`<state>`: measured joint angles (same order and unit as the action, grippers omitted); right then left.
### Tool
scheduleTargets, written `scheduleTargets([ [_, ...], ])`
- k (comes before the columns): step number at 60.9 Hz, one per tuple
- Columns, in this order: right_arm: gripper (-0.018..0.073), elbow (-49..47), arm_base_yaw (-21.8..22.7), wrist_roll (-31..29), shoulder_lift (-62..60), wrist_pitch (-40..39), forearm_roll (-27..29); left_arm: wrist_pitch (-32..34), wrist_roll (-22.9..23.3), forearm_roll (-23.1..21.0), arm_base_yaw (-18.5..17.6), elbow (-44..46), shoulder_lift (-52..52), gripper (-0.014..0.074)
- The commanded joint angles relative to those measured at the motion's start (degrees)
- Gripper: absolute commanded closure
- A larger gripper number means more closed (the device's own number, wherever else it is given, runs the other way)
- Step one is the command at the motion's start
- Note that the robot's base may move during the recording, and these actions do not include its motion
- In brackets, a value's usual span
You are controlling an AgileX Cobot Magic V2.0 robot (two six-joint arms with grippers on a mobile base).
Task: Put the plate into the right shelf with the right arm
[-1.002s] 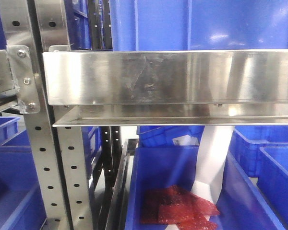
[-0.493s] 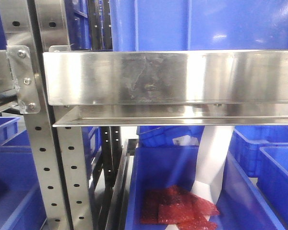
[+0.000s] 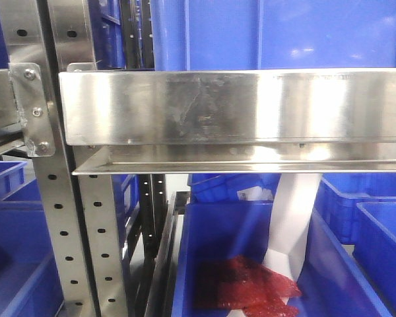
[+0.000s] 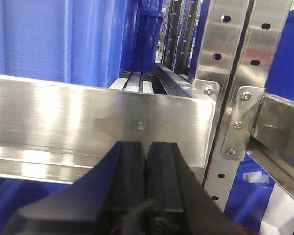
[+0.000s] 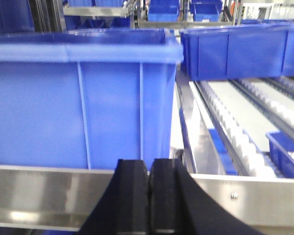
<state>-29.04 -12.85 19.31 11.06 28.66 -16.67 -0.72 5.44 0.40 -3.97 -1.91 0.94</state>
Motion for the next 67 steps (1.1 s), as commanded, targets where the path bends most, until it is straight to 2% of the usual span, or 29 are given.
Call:
scheduleTargets([
  [1,0.0512,-0.7,0.3,-0.2,0.6,-5.1,-0.8,5.1,0.3,0.0,0.0,-0.4,0.6,0.0643],
  [26,0.0512,0.8,0.5,-0.4,0.6,-6.2,0.2,5.1,0.3,0.0,0.0,-0.4,0.6,0.0643],
  [32,0.0512,2.1,2.1,-3.6,0.5,-6.6,3.4,5.1,0.3,0.0,0.0,-0.4,0.6,0.0643],
  [40,0.0512,6.0,6.8,-14.9,-1.1,-11.2,14.9,5.1,0.3,0.0,0.0,-0.4,0.6,0.0643],
  [45,0.0512,9.6,9.7,-19.3,-2.9,-14.9,19.6,5.1,0.3,0.0,0.0,-0.4,0.6,0.0643],
  [53,0.0512,15.9,12.8,-19.6,-7.3,-18.8,20.1,5.1,0.3,0.0,0.0,-0.4,0.6,0.0643],
  [67,0.0512,25.9,13.3,-19.3,-12.4,-26.5,20.2,5.1,0.3,0.0,0.0,-0.4,0.6,0.0643],
])
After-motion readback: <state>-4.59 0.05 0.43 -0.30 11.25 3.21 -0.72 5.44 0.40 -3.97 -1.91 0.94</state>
